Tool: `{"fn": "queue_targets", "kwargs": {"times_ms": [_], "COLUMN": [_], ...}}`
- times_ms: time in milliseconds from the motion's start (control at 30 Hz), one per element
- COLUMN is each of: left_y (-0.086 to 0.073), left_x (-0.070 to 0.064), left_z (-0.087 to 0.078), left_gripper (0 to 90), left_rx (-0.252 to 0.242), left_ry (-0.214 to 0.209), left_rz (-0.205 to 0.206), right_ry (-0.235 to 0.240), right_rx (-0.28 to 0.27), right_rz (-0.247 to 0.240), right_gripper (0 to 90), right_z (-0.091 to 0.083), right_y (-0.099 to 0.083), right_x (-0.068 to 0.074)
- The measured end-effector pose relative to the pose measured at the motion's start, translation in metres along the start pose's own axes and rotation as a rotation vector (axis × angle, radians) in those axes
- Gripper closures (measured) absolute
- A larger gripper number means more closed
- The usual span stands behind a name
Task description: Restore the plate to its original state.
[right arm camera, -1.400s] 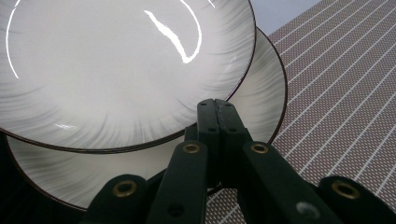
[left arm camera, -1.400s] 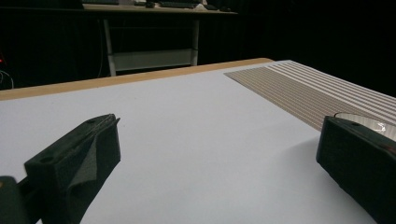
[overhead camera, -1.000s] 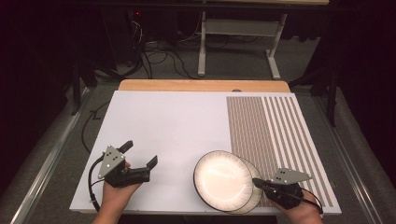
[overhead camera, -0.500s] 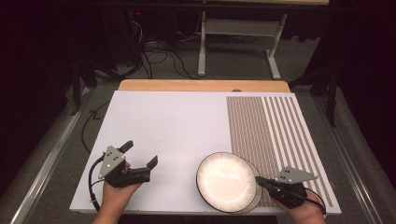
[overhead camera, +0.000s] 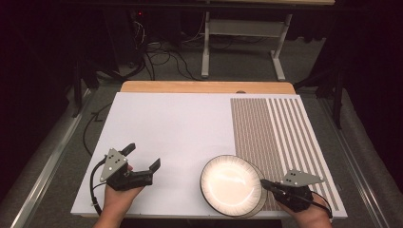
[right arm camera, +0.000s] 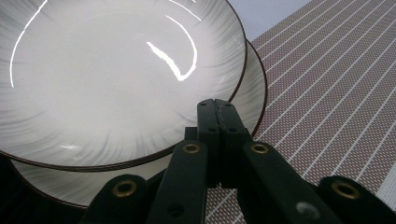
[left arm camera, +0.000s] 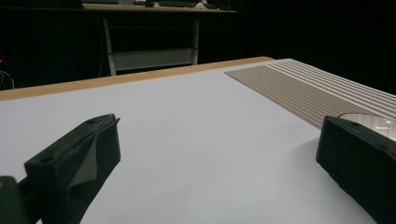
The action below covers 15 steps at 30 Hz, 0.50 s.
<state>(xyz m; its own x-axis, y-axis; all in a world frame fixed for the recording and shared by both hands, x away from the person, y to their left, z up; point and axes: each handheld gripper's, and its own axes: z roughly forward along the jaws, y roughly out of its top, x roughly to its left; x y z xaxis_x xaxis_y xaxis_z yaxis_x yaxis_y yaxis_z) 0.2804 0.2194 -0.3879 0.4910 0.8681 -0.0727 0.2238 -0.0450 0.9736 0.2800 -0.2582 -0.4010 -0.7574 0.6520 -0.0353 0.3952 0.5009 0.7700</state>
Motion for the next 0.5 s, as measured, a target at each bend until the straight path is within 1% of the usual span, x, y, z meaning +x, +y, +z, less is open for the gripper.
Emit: {"fn": "queue_targets", "kwargs": {"times_ms": [200, 333, 500], "left_y": [0.0, -0.0001, 0.0], "left_x": [-0.0002, 0.0001, -0.0001], "left_z": [0.0001, 0.0002, 0.0001], "left_gripper": [0.4, 0.5, 0.4], "left_rx": [0.002, 0.002, 0.002], "left_ry": [0.001, 0.0, -0.001], "left_rz": [0.002, 0.001, 0.001], "right_ry": [-0.003, -0.003, -0.008], "right_rx": [0.001, 0.001, 0.001], "right_rz": [0.011, 0.004, 0.017], "right_gripper": [90.0, 90.0, 90.0], "right_z": [-0.0009, -0.0014, -0.0026], "right_y": [-0.0003, -0.0006, -0.0013], "right_x": [-0.0003, -0.0017, -0.0028]}}
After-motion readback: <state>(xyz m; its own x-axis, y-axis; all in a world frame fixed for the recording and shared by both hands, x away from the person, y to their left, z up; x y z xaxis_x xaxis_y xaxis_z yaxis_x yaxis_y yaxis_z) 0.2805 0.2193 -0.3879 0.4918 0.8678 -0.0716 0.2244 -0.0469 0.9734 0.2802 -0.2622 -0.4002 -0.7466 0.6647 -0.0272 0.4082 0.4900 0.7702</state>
